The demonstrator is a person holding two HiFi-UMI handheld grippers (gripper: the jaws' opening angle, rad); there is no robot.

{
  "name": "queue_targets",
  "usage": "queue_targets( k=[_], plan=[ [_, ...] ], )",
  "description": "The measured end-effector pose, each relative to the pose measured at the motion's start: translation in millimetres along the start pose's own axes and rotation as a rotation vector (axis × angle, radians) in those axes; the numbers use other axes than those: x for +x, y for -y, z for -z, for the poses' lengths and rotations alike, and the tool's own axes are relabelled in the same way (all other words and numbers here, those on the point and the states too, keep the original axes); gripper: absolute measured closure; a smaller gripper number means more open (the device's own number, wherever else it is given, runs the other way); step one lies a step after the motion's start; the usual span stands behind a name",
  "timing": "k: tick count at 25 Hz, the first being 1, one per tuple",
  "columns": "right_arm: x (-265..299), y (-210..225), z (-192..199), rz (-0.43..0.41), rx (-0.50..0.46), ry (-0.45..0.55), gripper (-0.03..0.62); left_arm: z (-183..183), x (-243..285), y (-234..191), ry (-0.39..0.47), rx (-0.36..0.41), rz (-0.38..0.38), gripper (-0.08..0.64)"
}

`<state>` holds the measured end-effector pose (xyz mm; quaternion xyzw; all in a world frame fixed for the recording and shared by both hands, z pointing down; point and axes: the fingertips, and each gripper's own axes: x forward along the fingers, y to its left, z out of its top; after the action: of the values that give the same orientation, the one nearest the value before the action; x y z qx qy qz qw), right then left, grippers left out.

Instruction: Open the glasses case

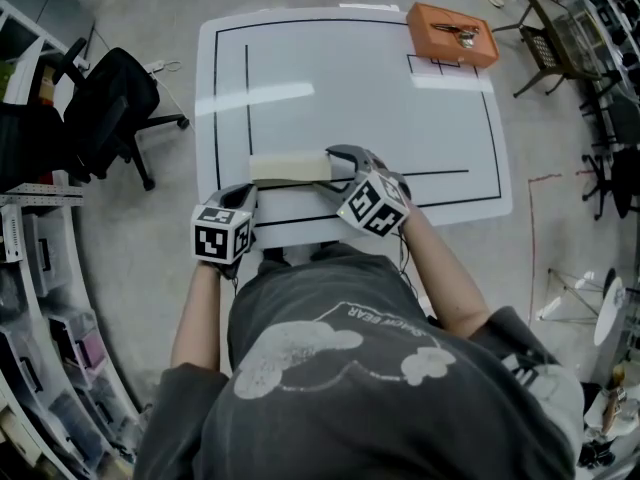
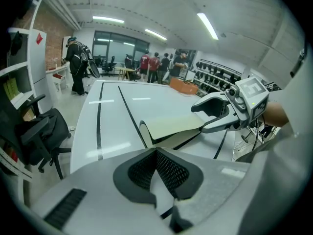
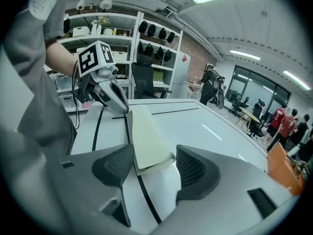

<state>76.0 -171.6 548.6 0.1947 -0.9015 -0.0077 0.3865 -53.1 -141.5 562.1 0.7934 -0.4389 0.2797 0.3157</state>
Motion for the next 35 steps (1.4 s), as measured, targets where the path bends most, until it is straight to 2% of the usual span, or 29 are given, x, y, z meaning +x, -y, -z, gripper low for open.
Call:
queue_targets(
  k=[8,15,22,28,35],
  plan=[
    [-2,1,-5,-0.024,0.007,0.045,0.371,1,0,-1,0.003,-0.008,-0.006,0.557],
    [-5,11,-24,-0.008,0.02,0.102,0.466,3,0,-2,0.007,-0.012,-0.016,0.557],
    [0,30,-26,0.028,0.047,0.11,0.496,2,0,0,0.004,-0.017,-0.027,0.557],
    [8,44,-22,0.065,0.032,0.089,0.514,1,1,-1,-0.003,-0.019,-0.045,0.557],
    [6,49,-26,0.086,0.065,0.124,0.509,4,-1,-1,-0.026,-0.017,-0.119,0.557]
  ],
)
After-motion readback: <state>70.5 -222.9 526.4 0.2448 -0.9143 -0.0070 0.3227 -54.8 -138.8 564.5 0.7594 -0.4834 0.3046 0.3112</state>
